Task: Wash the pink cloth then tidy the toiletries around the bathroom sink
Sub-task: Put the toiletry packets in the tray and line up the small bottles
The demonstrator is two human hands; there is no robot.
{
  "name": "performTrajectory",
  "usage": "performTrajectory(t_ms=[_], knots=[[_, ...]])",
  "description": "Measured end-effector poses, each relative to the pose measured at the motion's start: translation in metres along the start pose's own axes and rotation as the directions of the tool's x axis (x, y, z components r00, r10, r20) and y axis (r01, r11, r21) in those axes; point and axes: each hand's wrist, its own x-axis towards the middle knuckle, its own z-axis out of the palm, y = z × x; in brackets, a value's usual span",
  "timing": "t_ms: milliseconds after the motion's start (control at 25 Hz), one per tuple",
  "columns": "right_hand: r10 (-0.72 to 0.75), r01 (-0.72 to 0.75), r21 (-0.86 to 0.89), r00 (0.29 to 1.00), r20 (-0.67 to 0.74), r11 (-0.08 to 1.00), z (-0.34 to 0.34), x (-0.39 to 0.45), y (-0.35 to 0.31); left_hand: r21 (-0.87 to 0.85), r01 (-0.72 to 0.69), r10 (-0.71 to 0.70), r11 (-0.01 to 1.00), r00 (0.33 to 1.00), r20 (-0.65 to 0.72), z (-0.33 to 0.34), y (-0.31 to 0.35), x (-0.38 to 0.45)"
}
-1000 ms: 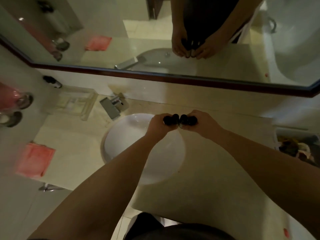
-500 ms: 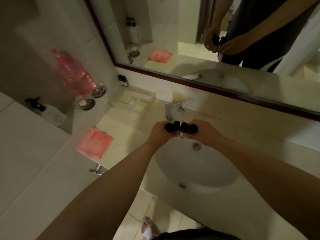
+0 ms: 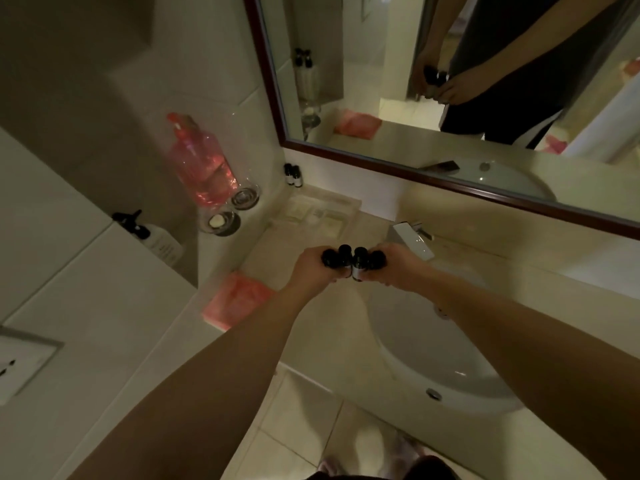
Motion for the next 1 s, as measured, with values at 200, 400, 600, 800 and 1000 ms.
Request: performTrajectory(t_ms=[200,400,600,800,1000], knots=[[-0.04,0.04,0.009,0.999,0.003,0.999,-0.012,0.044,-0.013,-0.03,0.006,-0.007,1.0,0.999,-0.035,-0.021,0.005,0.036],[-0.065,0.066,0.008,0.998,-0.009,0.998,-0.03,0.091,-0.019,0.006,-0.005,0.005,1.0,0.996,-0.092,-0.038,0.016,0.075],[-0.022,0.022,0.12,1.0,0.002,0.993,-0.04,0.122,-0.014,-0.03,0.043,-0.044,0.999,0.998,-0.046,-0.042,0.019,0.119],[0.135,-0.12,0.196,0.989,-0.065,0.973,-0.027,0.158,-0.002,-0.055,0.07,-0.067,0.996,0.996,0.056,-0.04,0.002,0.176],[0.251,-0.236,0.214,0.967,-0.047,0.948,0.007,0.212,0.005,0.072,0.108,-0.117,0.991,0.985,0.13,-0.048,-0.042,0.241]])
